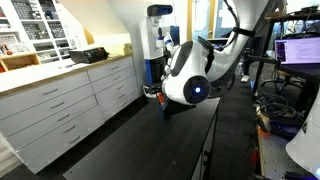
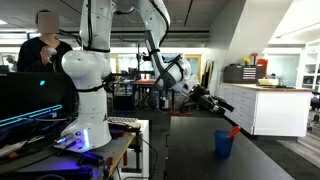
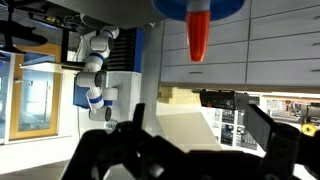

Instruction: Put the marker in the cup

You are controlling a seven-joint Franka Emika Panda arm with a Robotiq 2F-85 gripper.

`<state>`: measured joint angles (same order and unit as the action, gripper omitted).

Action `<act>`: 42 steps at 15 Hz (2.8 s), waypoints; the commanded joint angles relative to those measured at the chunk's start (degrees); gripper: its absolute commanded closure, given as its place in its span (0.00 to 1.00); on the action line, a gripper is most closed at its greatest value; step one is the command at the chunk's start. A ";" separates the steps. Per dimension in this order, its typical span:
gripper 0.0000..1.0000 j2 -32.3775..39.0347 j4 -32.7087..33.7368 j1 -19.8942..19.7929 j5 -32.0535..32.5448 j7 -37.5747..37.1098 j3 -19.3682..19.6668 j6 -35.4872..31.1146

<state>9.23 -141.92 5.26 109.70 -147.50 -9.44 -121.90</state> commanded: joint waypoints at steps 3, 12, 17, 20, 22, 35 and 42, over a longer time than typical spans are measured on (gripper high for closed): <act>0.00 -10.09 -2.83 0.25 -3.70 8.06 0.23 -6.08; 0.00 -16.31 -1.56 0.08 -9.15 22.00 3.31 -21.54; 0.00 -17.44 -1.31 -0.66 -14.01 31.48 6.20 -31.39; 0.00 -17.51 -1.22 -1.00 -19.43 39.99 7.62 -35.86; 0.00 -17.55 -1.37 -0.97 -23.50 45.95 8.52 -37.85; 0.00 -16.98 -6.56 0.11 -73.85 102.05 8.37 -41.90; 0.00 -22.15 -3.31 0.55 -98.77 127.57 6.19 -25.94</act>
<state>-8.57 -146.35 7.05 15.63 -26.05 -1.73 -156.19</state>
